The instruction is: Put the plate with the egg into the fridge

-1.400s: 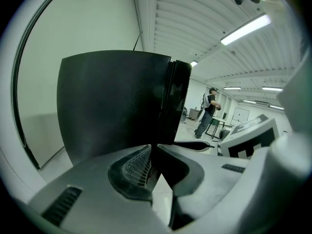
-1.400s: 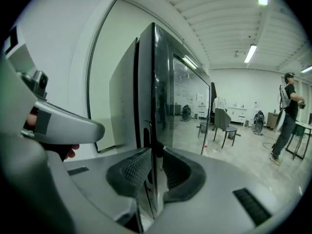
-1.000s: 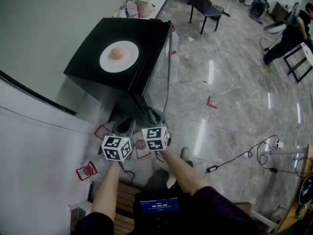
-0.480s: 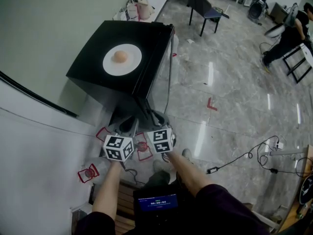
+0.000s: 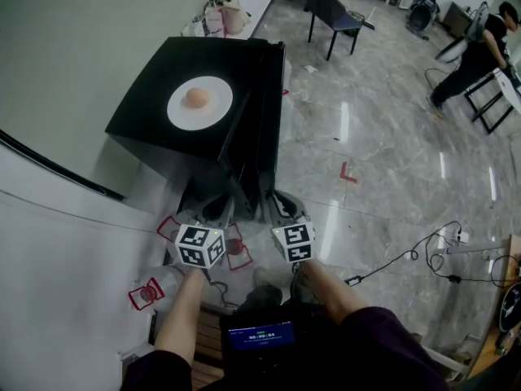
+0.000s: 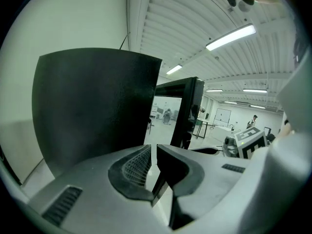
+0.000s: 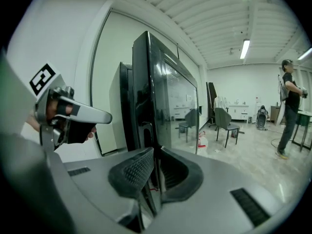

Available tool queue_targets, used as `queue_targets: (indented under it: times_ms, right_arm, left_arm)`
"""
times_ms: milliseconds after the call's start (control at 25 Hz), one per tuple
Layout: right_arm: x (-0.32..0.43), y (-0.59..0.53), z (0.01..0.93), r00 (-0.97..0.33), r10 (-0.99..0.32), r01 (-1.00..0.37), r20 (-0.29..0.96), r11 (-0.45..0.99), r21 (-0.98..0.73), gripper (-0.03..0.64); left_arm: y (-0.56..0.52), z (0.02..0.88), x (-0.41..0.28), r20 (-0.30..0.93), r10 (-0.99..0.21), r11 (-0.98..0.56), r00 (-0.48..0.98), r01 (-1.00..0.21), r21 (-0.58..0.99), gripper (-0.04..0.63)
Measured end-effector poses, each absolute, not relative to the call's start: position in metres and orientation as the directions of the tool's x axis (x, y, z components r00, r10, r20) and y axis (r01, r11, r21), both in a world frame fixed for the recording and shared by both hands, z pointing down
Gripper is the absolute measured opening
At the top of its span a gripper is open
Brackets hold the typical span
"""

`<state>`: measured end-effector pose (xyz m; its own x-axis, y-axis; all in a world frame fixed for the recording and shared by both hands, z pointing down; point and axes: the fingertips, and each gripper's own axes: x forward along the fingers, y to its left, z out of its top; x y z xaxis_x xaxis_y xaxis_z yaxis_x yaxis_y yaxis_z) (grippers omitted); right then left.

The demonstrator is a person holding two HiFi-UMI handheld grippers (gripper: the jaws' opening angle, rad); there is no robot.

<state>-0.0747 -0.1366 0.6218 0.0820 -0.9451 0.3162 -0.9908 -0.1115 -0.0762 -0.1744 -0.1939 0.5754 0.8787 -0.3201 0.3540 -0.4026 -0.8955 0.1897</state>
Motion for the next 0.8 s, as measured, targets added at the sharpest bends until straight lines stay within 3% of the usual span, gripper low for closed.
queue_targets:
  times_ms: [520,800]
  right_arm:
    - [0.044,-0.066,0.630,-0.236,-0.907,-0.972,0.348,0.216,-0.094,0.050]
    - [0.098,-0.050,0.629,-0.300,-0.887,-0.954,0.352,0.287,-0.092,0.051]
  left_arm:
    - [-0.124,0.574,-0.037,0.322,-0.113,-0.965,0.940,-0.181,0.191,0.009]
    - [-0.078,0.560,0.063,0.305,-0.023,-0.987,0.952,-0.070,0.143,0.009]
